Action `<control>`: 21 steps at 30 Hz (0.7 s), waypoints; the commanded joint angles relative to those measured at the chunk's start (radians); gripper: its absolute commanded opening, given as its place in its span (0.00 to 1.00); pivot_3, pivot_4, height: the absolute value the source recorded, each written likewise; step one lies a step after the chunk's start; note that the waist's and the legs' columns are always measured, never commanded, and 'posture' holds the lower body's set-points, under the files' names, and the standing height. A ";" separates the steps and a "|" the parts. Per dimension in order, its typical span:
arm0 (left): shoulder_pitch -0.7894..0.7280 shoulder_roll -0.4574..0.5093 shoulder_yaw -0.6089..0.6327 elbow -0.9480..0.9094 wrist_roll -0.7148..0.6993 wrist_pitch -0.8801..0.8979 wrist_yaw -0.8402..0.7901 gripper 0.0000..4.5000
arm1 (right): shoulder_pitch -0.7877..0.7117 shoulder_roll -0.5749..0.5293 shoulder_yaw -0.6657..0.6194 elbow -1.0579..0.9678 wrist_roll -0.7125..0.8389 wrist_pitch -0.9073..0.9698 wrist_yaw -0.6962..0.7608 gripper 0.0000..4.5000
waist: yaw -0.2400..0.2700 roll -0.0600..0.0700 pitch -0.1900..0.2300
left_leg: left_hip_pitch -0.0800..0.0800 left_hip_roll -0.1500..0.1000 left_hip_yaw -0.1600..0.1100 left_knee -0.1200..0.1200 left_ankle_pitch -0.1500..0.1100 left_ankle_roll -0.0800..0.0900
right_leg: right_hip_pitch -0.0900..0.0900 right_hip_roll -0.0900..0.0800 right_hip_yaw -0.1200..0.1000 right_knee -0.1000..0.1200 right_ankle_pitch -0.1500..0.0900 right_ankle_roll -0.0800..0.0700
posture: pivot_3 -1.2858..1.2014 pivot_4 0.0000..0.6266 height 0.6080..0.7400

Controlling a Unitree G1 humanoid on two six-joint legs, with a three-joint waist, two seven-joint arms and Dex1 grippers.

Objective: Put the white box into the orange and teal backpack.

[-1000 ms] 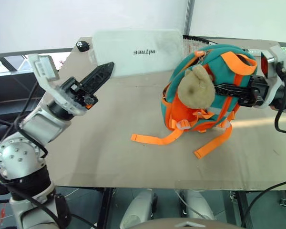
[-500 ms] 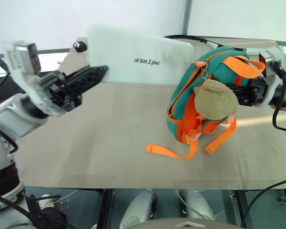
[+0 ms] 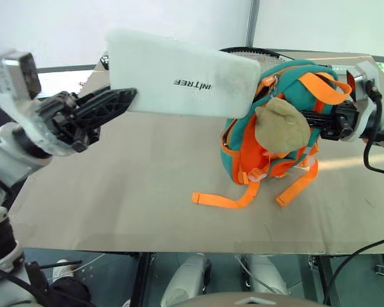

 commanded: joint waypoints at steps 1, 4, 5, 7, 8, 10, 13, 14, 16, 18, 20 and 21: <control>-0.020 0.001 -0.031 -0.037 0.105 -0.080 -0.041 0.26 | 0.008 -0.029 -0.036 -0.056 0.044 0.007 0.042 0.00 | 0.000 0.000 0.000 | 0.000 0.000 0.000 0.000 0.000 0.000 | 0.000 0.000 0.000 0.000 0.000 0.000 | 0.52 0.24 0.99; -0.011 0.007 -0.078 -0.059 0.172 -0.113 -0.094 0.26 | 0.015 -0.032 -0.042 -0.070 0.054 0.015 0.041 0.00 | 0.000 0.000 0.000 | 0.000 0.000 0.000 0.000 0.000 0.000 | 0.000 0.000 0.000 -0.001 0.000 0.000 | 0.52 0.24 0.99; -0.005 0.009 -0.096 -0.068 0.198 -0.126 -0.111 0.26 | 0.015 -0.032 -0.044 -0.071 0.056 0.016 0.039 0.00 | 0.000 0.000 0.000 | 0.000 0.000 0.000 0.000 0.000 0.000 | 0.000 0.000 0.000 -0.001 0.000 0.000 | 0.52 0.24 0.99; 0.001 0.002 -0.126 -0.086 0.237 -0.147 -0.134 0.26 | 0.017 -0.029 -0.049 -0.074 0.061 0.017 0.029 0.00 | 0.000 0.000 0.000 | 0.000 0.000 0.000 0.000 0.000 0.000 | 0.000 0.000 0.000 -0.001 0.000 0.000 | 0.52 0.24 0.99; 0.001 -0.004 -0.148 -0.099 0.253 -0.154 -0.144 0.26 | 0.018 -0.026 -0.051 -0.077 0.065 0.020 0.024 0.00 | 0.001 0.000 0.000 | 0.000 0.000 0.000 0.000 0.000 0.000 | 0.000 0.000 0.000 -0.001 0.000 0.000 | 0.52 0.24 0.99; -0.019 -0.029 -0.224 -0.122 0.309 -0.179 -0.149 0.26 | 0.023 -0.016 -0.053 -0.102 0.086 0.035 0.015 0.00 | 0.001 0.000 0.000 | 0.000 0.000 0.000 0.000 0.000 0.000 | 0.000 0.000 0.000 -0.001 0.000 0.000 | 0.52 0.24 0.99; -0.121 -0.103 -0.383 -0.095 0.449 -0.220 -0.108 0.26 | 0.038 0.004 -0.046 -0.156 0.120 0.059 0.001 0.00 | 0.013 0.000 0.000 | 0.000 0.000 0.000 0.000 0.000 0.000 | 0.001 0.000 0.000 -0.001 0.000 0.000 | 0.52 0.24 0.99; -0.171 -0.142 -0.434 -0.073 0.489 -0.218 -0.084 0.26 | 0.044 0.011 -0.045 -0.175 0.133 0.069 -0.006 0.00 | 0.016 0.000 0.000 | 0.000 0.000 0.000 0.001 0.000 0.000 | 0.001 -0.001 -0.001 -0.001 0.000 0.000 | 0.52 0.24 0.99; -0.252 -0.200 -0.517 -0.035 0.546 -0.201 -0.065 0.26 | 0.055 0.021 -0.040 -0.204 0.150 0.083 -0.017 0.00 | 0.022 0.000 0.000 | 0.000 0.000 0.000 0.001 0.000 0.000 | 0.001 0.000 0.000 0.000 0.000 0.000 | 0.52 0.24 0.99; -0.323 -0.262 -0.591 0.017 0.608 -0.195 -0.054 0.26 | 0.068 0.028 -0.035 -0.230 0.159 0.087 -0.028 0.00 | 0.019 0.000 0.000 | -0.001 0.000 0.000 0.001 0.000 0.000 | 0.000 0.000 0.000 0.000 0.000 0.000 | 0.52 0.24 0.99; -0.427 -0.362 -0.705 0.112 0.694 -0.180 -0.029 0.26 | 0.084 0.044 -0.034 -0.263 0.174 0.092 -0.049 0.00 | 0.021 -0.001 0.000 | -0.001 0.000 0.000 0.001 0.000 0.000 | 0.000 0.000 0.000 0.000 0.000 0.000 | 0.52 0.24 0.99; -0.469 -0.401 -0.757 0.153 0.729 -0.165 -0.032 0.26 | 0.091 0.053 -0.031 -0.279 0.180 0.094 -0.062 0.00 | 0.026 -0.001 0.000 | -0.001 0.000 0.000 0.001 0.000 0.000 | 0.000 0.000 -0.001 0.000 0.000 0.000 | 0.52 0.24 0.99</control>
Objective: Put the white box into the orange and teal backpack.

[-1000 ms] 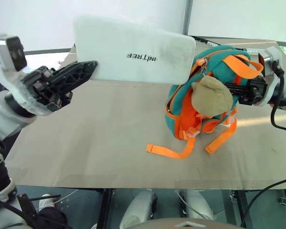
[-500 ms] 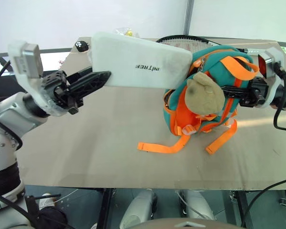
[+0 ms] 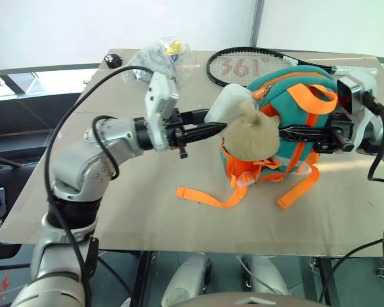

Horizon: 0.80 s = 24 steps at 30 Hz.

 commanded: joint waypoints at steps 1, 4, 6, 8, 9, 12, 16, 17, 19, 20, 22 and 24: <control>-0.150 -0.127 -0.171 0.126 0.136 0.021 0.020 0.26 | 0.006 0.030 -0.016 -0.092 0.054 0.003 -0.039 0.00 | 0.003 0.000 0.000 | 0.000 0.000 0.000 0.001 0.000 0.000 | 0.000 0.000 -0.001 0.000 0.000 0.000 | 0.52 0.24 0.99; -0.213 -0.209 -0.233 0.250 0.218 0.017 0.015 0.26 | 0.023 0.046 -0.015 -0.124 0.065 0.005 -0.066 0.00 | -0.003 0.000 0.000 | -0.001 -0.001 0.000 0.001 0.000 0.000 | 0.000 0.000 0.000 0.000 0.000 0.000 | 0.52 0.24 0.99; -0.233 -0.234 -0.308 0.339 0.318 -0.063 -0.024 0.26 | 0.037 0.059 -0.021 -0.138 0.065 -0.007 -0.094 0.00 | -0.006 0.000 0.000 | 0.000 -0.001 0.000 0.001 0.000 0.000 | -0.001 0.000 0.000 0.001 0.000 0.000 | 0.52 0.24 0.99; -0.227 -0.253 -0.307 0.371 0.330 -0.100 -0.067 0.37 | 0.052 0.072 -0.029 -0.143 0.053 -0.029 -0.126 0.00 | -0.006 0.000 0.000 | 0.001 -0.001 0.000 0.001 0.000 0.000 | 0.000 0.000 0.000 0.002 0.000 0.000 | 0.52 0.24 0.99; -0.219 -0.255 -0.284 0.371 0.332 -0.118 -0.072 0.49 | 0.059 0.076 -0.032 -0.145 0.046 -0.039 -0.139 0.00 | -0.005 0.000 0.000 | 0.001 -0.001 0.000 0.001 0.000 0.000 | 0.000 0.000 0.000 0.003 0.000 0.000 | 0.52 0.24 0.99; -0.181 -0.224 -0.163 0.331 0.295 -0.120 -0.069 0.76 | 0.081 0.084 -0.043 -0.141 0.023 -0.066 -0.176 0.00 | -0.009 0.000 0.000 | 0.001 -0.001 0.000 0.002 0.000 0.000 | 0.000 0.000 0.001 0.003 0.000 0.000 | 0.52 0.24 0.99; -0.103 -0.109 0.117 0.209 0.041 0.063 -0.117 1.00 | 0.098 0.091 -0.037 -0.120 -0.026 -0.113 -0.213 0.00 | -0.034 0.000 0.000 | 0.001 0.000 0.000 0.001 0.000 0.000 | -0.002 0.001 0.001 0.005 0.000 0.000 | 0.52 0.24 0.99; -0.087 -0.076 0.170 0.188 -0.021 0.121 -0.125 1.00 | 0.097 0.094 -0.031 -0.112 -0.042 -0.126 -0.223 0.00 | -0.044 0.000 0.000 | 0.001 0.000 0.000 0.001 0.000 0.000 | -0.004 0.001 0.001 0.006 0.000 0.000 | 0.52 0.24 0.99; -0.042 0.014 0.282 0.145 -0.144 0.232 -0.148 1.00 | 0.083 0.112 -0.014 -0.089 -0.080 -0.158 -0.249 0.00 | -0.052 0.000 0.000 | 0.000 0.000 0.000 0.001 0.000 0.000 | -0.006 0.001 0.001 0.007 0.000 0.000 | 0.52 0.24 0.99; -0.018 0.066 0.345 0.123 -0.224 0.304 -0.158 1.00 | 0.075 0.124 -0.003 -0.077 -0.094 -0.169 -0.258 0.00 | -0.056 0.000 0.000 | 0.000 0.000 0.000 0.001 0.000 0.000 | -0.006 0.001 0.001 0.007 0.000 0.000 | 0.52 0.24 0.99; 0.024 0.127 0.428 0.075 -0.328 0.392 -0.137 1.00 | 0.059 0.148 0.014 -0.059 -0.115 -0.186 -0.274 0.00 | -0.055 0.000 0.000 | 0.000 0.000 0.000 0.001 0.000 0.000 | -0.006 0.001 0.001 0.007 0.000 0.000 | 0.52 0.24 0.99; 0.056 0.134 0.448 0.025 -0.360 0.413 -0.088 1.00 | 0.047 0.167 0.024 -0.052 -0.119 -0.187 -0.281 0.00 | -0.046 0.000 0.000 | 0.001 0.000 0.000 0.001 0.000 0.000 | -0.005 0.001 0.000 0.006 0.000 0.000 | 0.52 0.24 0.99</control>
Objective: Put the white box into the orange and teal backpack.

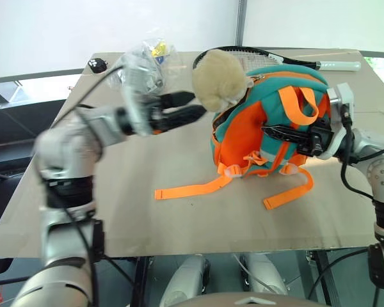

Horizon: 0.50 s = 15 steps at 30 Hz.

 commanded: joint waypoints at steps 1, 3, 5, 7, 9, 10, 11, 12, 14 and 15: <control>0.034 0.002 0.050 -0.116 -0.102 0.056 0.068 1.00 | -0.041 0.025 0.011 -0.004 -0.007 -0.026 -0.016 0.00 | 0.014 0.000 0.000 | 0.000 0.000 -0.001 0.001 0.000 0.000 | 0.001 -0.001 0.000 -0.001 0.000 0.000 | 0.52 0.24 0.99; 0.039 -0.079 0.009 -0.149 -0.059 0.017 0.177 1.00 | -0.040 0.038 0.018 -0.024 0.012 -0.011 -0.013 0.00 | 0.033 0.000 0.000 | 0.001 -0.001 -0.003 0.002 0.000 0.000 | 0.004 -0.001 -0.001 -0.001 0.000 0.000 | 0.52 0.24 0.99; 0.030 -0.157 -0.031 -0.161 -0.038 0.003 0.265 1.00 | -0.035 0.035 0.025 -0.040 0.022 0.000 -0.001 0.00 | 0.044 0.000 0.000 | 0.002 -0.001 -0.004 0.002 0.000 0.000 | 0.006 -0.001 -0.002 -0.002 0.000 0.000 | 0.52 0.24 0.99; 0.015 -0.215 -0.085 -0.153 0.035 -0.043 0.330 1.00 | -0.027 0.023 0.022 -0.055 0.038 0.017 0.010 0.00 | 0.043 -0.001 0.000 | 0.003 -0.001 -0.004 0.002 0.000 0.000 | 0.007 -0.001 -0.002 -0.002 0.000 0.000 | 0.52 0.24 0.99; -0.006 -0.257 -0.130 -0.124 0.130 -0.103 0.400 1.00 | -0.017 0.010 0.019 -0.071 0.049 0.029 0.020 0.00 | 0.039 -0.001 0.000 | 0.003 -0.001 -0.003 0.002 0.000 0.000 | 0.006 -0.001 -0.001 -0.002 0.000 0.000 | 0.52 0.24 0.99; -0.010 -0.253 -0.167 -0.118 0.188 -0.140 0.404 1.00 | -0.010 0.004 0.016 -0.078 0.053 0.033 0.021 0.00 | 0.036 -0.001 0.000 | 0.003 -0.001 -0.003 0.001 0.000 0.000 | 0.006 -0.001 -0.001 -0.002 0.000 0.000 | 0.52 0.24 0.99; -0.009 -0.244 -0.199 -0.119 0.233 -0.169 0.397 1.00 | -0.004 -0.002 0.013 -0.084 0.056 0.035 0.020 0.00 | 0.030 -0.001 0.000 | 0.003 -0.001 -0.003 0.001 0.000 0.000 | 0.006 -0.001 -0.001 -0.002 0.000 0.000 | 0.52 0.24 0.99; -0.009 -0.243 -0.220 -0.118 0.268 -0.195 0.399 1.00 | 0.003 -0.007 0.009 -0.093 0.061 0.038 0.018 0.00 | 0.026 -0.001 0.000 | 0.003 -0.001 -0.003 0.001 0.000 0.000 | 0.006 -0.001 -0.001 -0.001 0.000 0.000 | 0.52 0.24 0.99; -0.018 -0.252 -0.240 -0.101 0.322 -0.238 0.415 1.00 | 0.017 -0.014 0.000 -0.110 0.075 0.044 0.008 0.00 | 0.026 -0.001 0.000 | 0.004 -0.001 -0.002 0.000 0.000 0.000 | 0.005 -0.001 0.000 -0.001 0.000 0.000 | 0.52 0.24 0.99; -0.027 -0.264 -0.243 -0.088 0.339 -0.255 0.426 1.00 | 0.023 -0.018 -0.003 -0.115 0.078 0.044 0.004 0.00 | 0.027 -0.001 0.000 | 0.004 -0.001 -0.002 0.000 0.000 0.000 | 0.005 -0.001 0.000 -0.001 0.000 0.000 | 0.52 0.24 0.99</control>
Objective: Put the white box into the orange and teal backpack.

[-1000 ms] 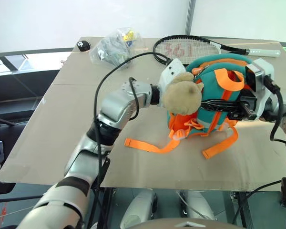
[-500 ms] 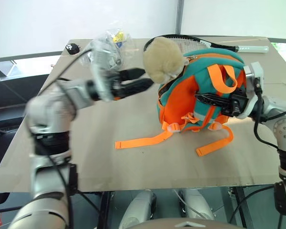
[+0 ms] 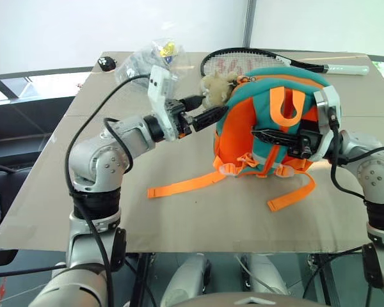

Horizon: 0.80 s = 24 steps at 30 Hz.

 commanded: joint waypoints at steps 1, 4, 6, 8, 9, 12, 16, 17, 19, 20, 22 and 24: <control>-0.036 -0.028 -0.011 0.029 0.082 -0.090 0.037 1.00 | 0.012 -0.018 -0.036 -0.061 0.038 0.007 -0.007 0.00 | 0.003 0.000 0.000 | 0.000 0.000 0.000 0.000 0.000 0.000 | 0.000 0.000 0.000 0.000 0.000 0.000 | 0.52 0.24 0.99; -0.070 -0.072 -0.017 0.075 0.138 -0.147 0.078 1.00 | 0.033 -0.025 -0.044 -0.077 0.048 0.011 -0.022 0.00 | 0.007 0.000 0.000 | 0.000 0.000 0.000 0.001 0.000 0.000 | 0.000 0.000 0.000 0.000 0.000 0.000 | 0.52 0.24 0.99; -0.078 -0.069 -0.035 0.092 0.193 -0.184 0.086 1.00 | 0.046 -0.029 -0.049 -0.091 0.055 0.015 -0.031 0.00 | 0.007 0.000 0.000 | 0.000 0.000 0.000 0.001 0.000 0.000 | 0.000 0.000 0.000 0.000 0.000 0.000 | 0.52 0.24 0.99; -0.077 -0.055 -0.053 0.095 0.220 -0.210 0.055 1.00 | 0.055 -0.032 -0.053 -0.100 0.063 0.018 -0.037 0.00 | 0.004 0.000 0.000 | 0.000 0.000 0.000 0.001 0.000 0.000 | 0.000 0.000 0.000 0.000 0.000 0.000 | 0.52 0.24 0.99; -0.074 -0.055 -0.055 0.089 0.215 -0.216 0.031 1.00 | 0.057 -0.034 -0.055 -0.103 0.067 0.020 -0.040 0.00 | 0.003 0.000 0.000 | 0.000 0.000 0.000 0.000 0.000 0.000 | 0.000 0.000 0.000 0.000 0.000 0.000 | 0.52 0.24 0.99; -0.080 -0.056 -0.086 0.114 0.255 -0.295 -0.030 1.00 | 0.062 -0.039 -0.058 -0.103 0.073 0.021 -0.046 0.00 | 0.004 0.000 0.000 | 0.000 0.000 0.000 0.000 0.000 0.000 | 0.000 0.000 0.000 0.000 0.000 0.000 | 0.52 0.24 0.99; -0.090 -0.056 -0.127 0.164 0.323 -0.407 -0.091 1.00 | 0.063 -0.044 -0.058 -0.101 0.077 0.022 -0.050 0.00 | 0.005 0.000 0.000 | 0.000 0.000 0.000 0.001 0.000 0.000 | 0.000 0.000 0.000 0.000 0.000 0.000 | 0.52 0.24 0.99; -0.090 -0.046 -0.146 0.177 0.353 -0.441 -0.112 1.00 | 0.064 -0.045 -0.058 -0.103 0.076 0.022 -0.051 0.00 | 0.005 0.000 0.000 | 0.000 0.000 0.000 0.001 0.000 0.000 | 0.000 0.000 0.000 0.000 0.000 0.000 | 0.52 0.24 0.99; -0.090 -0.021 -0.159 0.202 0.394 -0.499 -0.150 1.00 | 0.066 -0.050 -0.059 -0.104 0.075 0.022 -0.050 0.00 | 0.004 0.000 0.000 | 0.000 0.000 0.000 0.000 0.000 0.000 | 0.000 0.000 0.000 0.000 0.000 0.000 | 0.52 0.24 0.99; -0.089 -0.006 -0.155 0.212 0.403 -0.523 -0.171 1.00 | 0.067 -0.053 -0.059 -0.103 0.073 0.021 -0.049 0.00 | 0.003 0.000 0.000 | 0.000 0.000 0.000 0.000 0.000 0.000 | 0.000 0.000 0.000 0.000 0.000 0.000 | 0.52 0.24 0.99; -0.088 0.015 -0.144 0.228 0.415 -0.562 -0.200 1.00 | 0.071 -0.059 -0.060 -0.105 0.073 0.020 -0.048 0.00 | 0.003 0.000 0.000 | 0.000 0.000 0.000 0.000 0.000 0.000 | 0.000 0.000 0.000 0.000 0.000 0.000 | 0.52 0.24 0.99; -0.098 0.034 -0.138 0.256 0.434 -0.606 -0.221 1.00 | 0.076 -0.062 -0.060 -0.106 0.075 0.017 -0.048 0.00 | 0.004 0.000 0.000 | 0.000 0.000 0.000 0.000 0.000 0.000 | 0.000 0.000 0.000 0.000 0.000 0.000 | 0.52 0.24 0.99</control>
